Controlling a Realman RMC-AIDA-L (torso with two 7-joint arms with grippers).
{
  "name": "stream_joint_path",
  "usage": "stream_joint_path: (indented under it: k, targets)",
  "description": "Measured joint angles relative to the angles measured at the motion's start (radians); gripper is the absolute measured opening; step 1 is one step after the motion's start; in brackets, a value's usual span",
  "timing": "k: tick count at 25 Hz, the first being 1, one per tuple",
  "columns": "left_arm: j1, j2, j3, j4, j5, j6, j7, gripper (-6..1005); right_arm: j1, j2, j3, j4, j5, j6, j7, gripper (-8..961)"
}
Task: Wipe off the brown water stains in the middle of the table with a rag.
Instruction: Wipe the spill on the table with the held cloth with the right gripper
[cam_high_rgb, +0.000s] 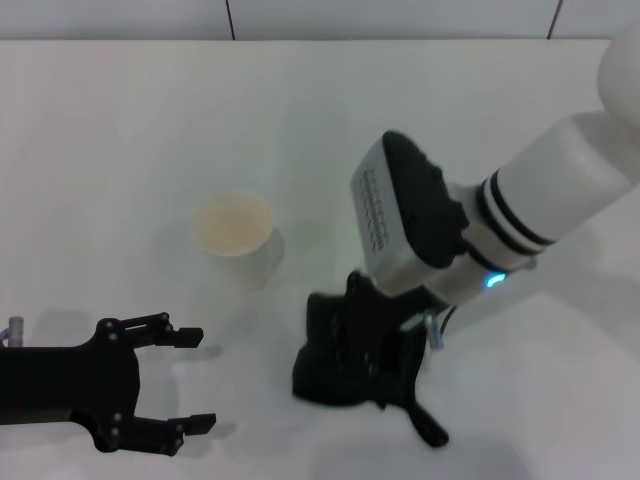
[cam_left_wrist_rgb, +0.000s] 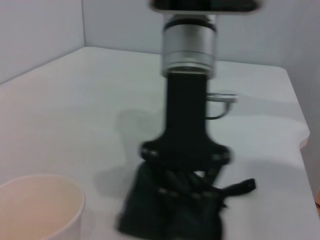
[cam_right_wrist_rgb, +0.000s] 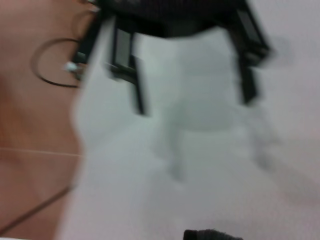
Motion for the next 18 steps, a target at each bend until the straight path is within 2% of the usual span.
stream_joint_path:
  k: [6, 11, 14, 18]
  targets:
    - [0.000, 0.000, 0.000, -0.004, 0.000, -0.012, 0.006, 888, 0.007, 0.000, -0.061, -0.009, 0.126, -0.103, -0.016, 76]
    - [-0.001, 0.000, 0.000, -0.004, 0.000, -0.014, 0.009, 888, -0.005, -0.004, -0.050, -0.012, 0.130, -0.092, -0.019, 76]
    - [-0.001, 0.000, 0.000, -0.004, 0.000, -0.014, 0.009, 888, -0.023, -0.010, 0.011, 0.004, 0.099, -0.073, -0.039, 76]
    - [-0.001, 0.001, 0.000, -0.004, 0.000, -0.014, 0.009, 888, -0.051, -0.014, 0.148, 0.013, 0.055, -0.118, -0.099, 77]
